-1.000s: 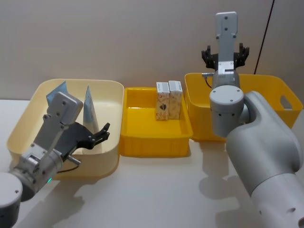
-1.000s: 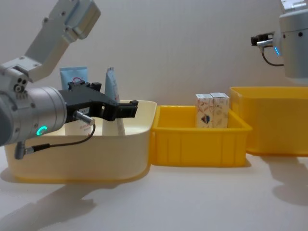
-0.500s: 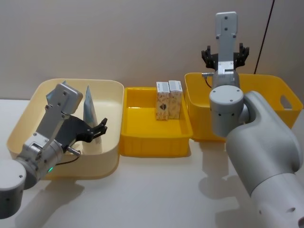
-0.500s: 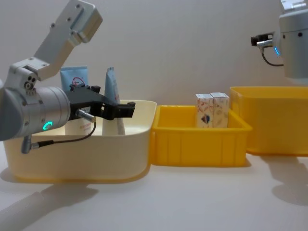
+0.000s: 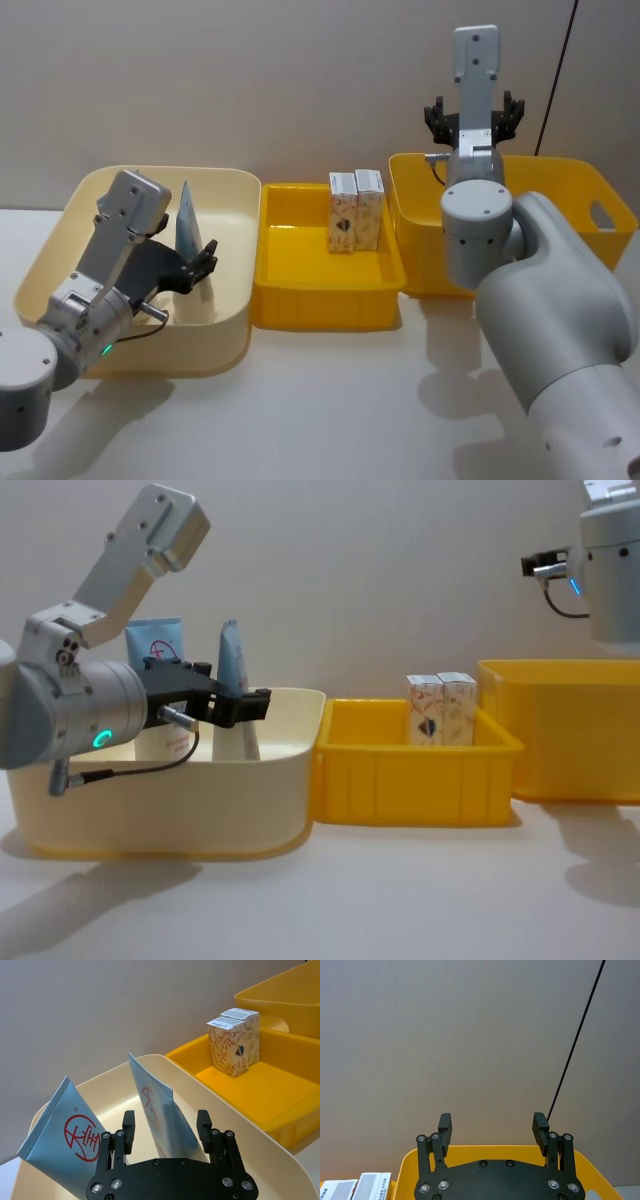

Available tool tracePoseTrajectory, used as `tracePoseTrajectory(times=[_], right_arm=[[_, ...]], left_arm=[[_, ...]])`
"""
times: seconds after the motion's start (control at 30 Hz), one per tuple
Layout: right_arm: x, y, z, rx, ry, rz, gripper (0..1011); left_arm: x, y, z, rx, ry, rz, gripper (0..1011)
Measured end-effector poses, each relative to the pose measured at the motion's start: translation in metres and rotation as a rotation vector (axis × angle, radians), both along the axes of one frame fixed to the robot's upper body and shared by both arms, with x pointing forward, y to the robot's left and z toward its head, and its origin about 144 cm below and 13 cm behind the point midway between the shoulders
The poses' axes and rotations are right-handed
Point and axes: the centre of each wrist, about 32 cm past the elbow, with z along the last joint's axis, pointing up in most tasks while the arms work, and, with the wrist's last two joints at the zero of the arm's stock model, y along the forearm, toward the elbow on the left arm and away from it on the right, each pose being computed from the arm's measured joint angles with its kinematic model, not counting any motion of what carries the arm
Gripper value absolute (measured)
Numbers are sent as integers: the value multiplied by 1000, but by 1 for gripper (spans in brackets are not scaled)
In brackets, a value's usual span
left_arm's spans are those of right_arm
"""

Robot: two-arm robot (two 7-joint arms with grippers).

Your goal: Bimanual collaborative sorting of washing and personal care products

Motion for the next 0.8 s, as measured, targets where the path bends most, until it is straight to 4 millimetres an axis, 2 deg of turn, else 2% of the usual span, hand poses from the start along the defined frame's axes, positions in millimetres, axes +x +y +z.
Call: tracePoseTrajectory(times=[0.13, 0.17, 0.27, 0.5, 0.8], right_arm=[[0, 0, 0, 0, 0, 0, 1001], [0, 0, 0, 0, 0, 0, 1001], [0, 0, 0, 0, 0, 0, 1001], [0, 0, 0, 0, 0, 0, 1001], [0, 0, 0, 0, 0, 0, 1001]], left_arm=[[1, 0, 0, -1, 1, 2, 700], [1, 0, 0, -1, 1, 2, 629], [2, 0, 0, -2, 2, 3, 570], [3, 0, -1, -3, 3, 4, 339], [3, 1, -1, -4, 3, 5, 274]])
